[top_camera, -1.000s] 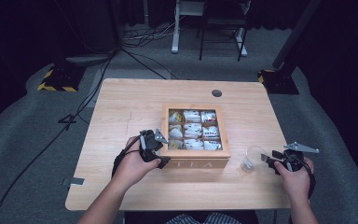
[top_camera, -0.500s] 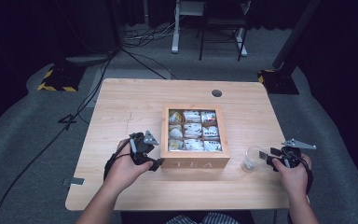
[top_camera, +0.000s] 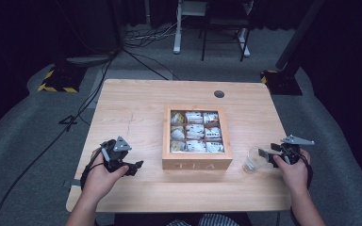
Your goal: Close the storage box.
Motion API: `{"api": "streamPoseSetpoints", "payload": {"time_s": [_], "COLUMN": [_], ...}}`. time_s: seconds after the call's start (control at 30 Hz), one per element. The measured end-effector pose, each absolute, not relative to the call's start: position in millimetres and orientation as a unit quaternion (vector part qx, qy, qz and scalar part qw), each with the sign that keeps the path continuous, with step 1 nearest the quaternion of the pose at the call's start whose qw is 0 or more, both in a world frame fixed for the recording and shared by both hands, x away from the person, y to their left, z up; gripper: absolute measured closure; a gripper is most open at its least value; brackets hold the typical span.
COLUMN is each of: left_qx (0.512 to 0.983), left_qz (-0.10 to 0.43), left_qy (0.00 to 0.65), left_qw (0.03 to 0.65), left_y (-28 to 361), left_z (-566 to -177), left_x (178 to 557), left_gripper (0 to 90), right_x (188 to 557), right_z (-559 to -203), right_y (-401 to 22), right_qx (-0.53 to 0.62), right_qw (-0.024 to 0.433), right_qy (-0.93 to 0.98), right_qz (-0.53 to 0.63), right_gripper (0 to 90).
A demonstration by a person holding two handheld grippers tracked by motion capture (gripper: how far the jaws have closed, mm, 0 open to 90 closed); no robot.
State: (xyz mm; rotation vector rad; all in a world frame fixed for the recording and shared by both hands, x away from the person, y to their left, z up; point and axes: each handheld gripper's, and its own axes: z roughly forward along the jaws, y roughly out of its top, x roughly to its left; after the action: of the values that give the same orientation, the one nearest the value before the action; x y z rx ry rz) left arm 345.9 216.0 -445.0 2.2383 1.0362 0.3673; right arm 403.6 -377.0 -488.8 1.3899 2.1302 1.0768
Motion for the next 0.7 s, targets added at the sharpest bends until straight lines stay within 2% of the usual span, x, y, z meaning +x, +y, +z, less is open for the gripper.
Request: {"api": "streamPoseSetpoints", "payload": {"time_s": [0.07,0.2,0.33,0.47,0.53,0.6,0.7], "left_qx": [0.844,0.844,0.833,0.853,0.849,0.833,0.821], "left_qz": [0.126,0.14,0.151,0.151,0.151,0.142,0.158], "left_qy": [0.409,0.418,0.426,0.41,0.422,0.44,0.445], "left_qw": [0.323,0.304,0.318,0.285,0.28,0.304,0.322], "left_y": [225.3,237.0,244.6,248.4,248.9,251.0,254.4], "left_z": [-453.1,-464.6,-476.5,-486.0,-491.7,-497.2,-501.7], "left_x": [348.7,351.9,354.9,357.4,358.7,360.6,361.9], "left_gripper": [22.5,21.3,19.7,17.5,16.8,16.0,15.1], "right_x": [405.7,408.2,409.2,410.0,410.4,410.8,411.0], "right_z": [-491.0,-495.1,-498.9,-502.6,-502.8,-503.0,-503.3], "right_y": [-378.9,-381.6,-382.0,-380.3,-379.3,-377.9,-376.1], "right_qx": [0.492,0.489,0.485,0.479,0.473,0.469,0.463], "right_qw": [0.187,0.188,0.19,0.191,0.194,0.199,0.201], "right_qy": [0.757,0.759,0.764,0.773,0.778,0.783,0.788], "right_qz": [0.388,0.386,0.38,0.37,0.364,0.358,0.352], "right_gripper": [27.4,25.6,22.9,21.2,20.4,19.7,19.1]}}
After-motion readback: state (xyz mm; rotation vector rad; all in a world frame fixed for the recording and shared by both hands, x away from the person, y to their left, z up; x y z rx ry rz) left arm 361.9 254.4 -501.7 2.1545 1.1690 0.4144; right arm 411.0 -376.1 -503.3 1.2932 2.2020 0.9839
